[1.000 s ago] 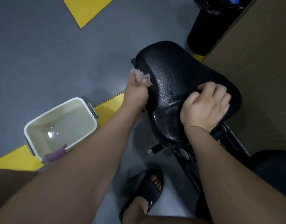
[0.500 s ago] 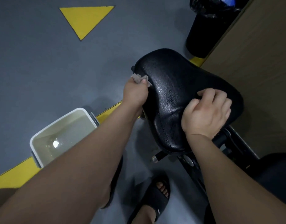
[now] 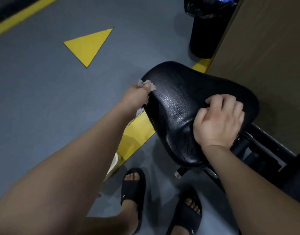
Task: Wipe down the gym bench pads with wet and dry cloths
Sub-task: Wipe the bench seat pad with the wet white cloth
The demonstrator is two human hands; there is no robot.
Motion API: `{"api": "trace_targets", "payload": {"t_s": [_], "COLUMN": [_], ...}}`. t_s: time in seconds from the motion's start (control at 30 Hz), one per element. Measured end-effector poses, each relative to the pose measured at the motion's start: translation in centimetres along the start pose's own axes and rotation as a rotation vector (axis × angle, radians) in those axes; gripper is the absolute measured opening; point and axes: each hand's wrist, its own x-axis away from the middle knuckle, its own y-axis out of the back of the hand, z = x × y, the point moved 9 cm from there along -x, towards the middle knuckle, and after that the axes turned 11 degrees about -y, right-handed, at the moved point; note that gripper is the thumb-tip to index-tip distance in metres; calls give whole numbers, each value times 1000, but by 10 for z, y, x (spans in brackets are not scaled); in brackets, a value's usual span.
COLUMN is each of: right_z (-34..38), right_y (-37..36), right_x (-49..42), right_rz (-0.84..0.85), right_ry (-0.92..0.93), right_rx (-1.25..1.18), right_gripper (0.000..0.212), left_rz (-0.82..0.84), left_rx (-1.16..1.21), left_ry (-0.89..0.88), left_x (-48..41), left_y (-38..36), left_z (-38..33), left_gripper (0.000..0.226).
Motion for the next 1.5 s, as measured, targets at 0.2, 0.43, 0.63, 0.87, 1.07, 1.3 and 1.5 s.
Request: {"api": "trace_targets", "payload": {"t_s": [0.2,0.43,0.63,0.87,1.07,1.3,1.5], "right_z": [0,-1,-2,-3,-4,-4,-5], "right_y": [-2,-5,-4,-5,-6,-8,-6], "right_x": [-1,-3,-4,-4,-5,-5,-5], "right_rz": [17,18,14,47,38,40,47], "right_ry": [-10,-17,-36,-38,-35,-24,-15], "right_rx": [-5,-13,-25,-5,-9,-6,-32], "right_gripper": [22,26,26,26,25,25,24], "left_rz": [45,255,433,311,343,634,930], "left_rx": [-185,-455,-716,-390,-659,-1044,-913], "left_ry": [0,-147,-258,-157,-165,-368,-415], "left_x": [-45,-92,-96,-76,-108,-100,-78], "left_y": [1,-42,-79,-29,-56,-170,-199], "left_z": [-24,-70,-86,-45,-70,-104,-93], "left_gripper": [20,19,33,34,28,35,40]}}
